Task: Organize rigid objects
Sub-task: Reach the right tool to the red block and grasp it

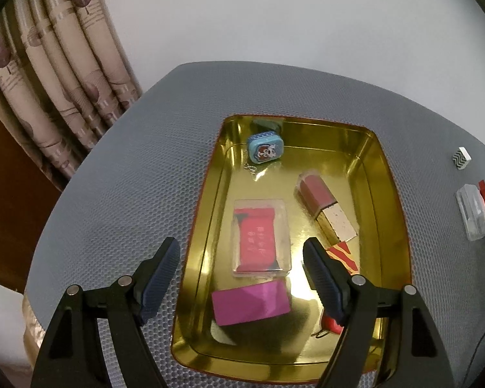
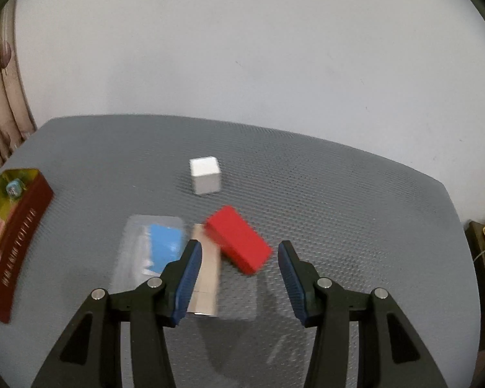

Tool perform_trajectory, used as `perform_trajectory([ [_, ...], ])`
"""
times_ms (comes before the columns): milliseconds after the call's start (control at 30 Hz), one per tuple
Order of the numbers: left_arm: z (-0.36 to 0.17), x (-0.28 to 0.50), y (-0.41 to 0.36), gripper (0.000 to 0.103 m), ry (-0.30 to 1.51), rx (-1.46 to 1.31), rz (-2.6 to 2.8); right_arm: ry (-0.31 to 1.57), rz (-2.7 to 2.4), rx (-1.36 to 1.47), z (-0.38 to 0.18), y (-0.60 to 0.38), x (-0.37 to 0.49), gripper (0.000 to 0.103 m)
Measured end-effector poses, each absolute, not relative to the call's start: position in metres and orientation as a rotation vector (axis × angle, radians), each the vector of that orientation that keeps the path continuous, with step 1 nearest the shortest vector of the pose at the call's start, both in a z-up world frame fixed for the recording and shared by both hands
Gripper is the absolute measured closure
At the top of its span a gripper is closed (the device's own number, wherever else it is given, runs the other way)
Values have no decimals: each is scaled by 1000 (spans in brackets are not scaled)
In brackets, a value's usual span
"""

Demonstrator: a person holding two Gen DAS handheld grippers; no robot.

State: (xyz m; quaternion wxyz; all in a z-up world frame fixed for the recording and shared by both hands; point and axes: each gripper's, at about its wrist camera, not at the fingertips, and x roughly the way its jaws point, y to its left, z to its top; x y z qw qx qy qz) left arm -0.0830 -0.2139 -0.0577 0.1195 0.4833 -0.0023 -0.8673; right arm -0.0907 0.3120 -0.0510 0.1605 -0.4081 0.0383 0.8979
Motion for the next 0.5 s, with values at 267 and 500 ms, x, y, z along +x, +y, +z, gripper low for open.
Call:
perform_trajectory([
  [267, -59, -83, -201, 27, -14, 1442, -2565, 37, 2624, -1264, -69, 331, -100, 53],
  [500, -60, -87, -179, 27, -46, 1475, -2577, -31, 2668, -1346, -88, 339, -117, 53],
])
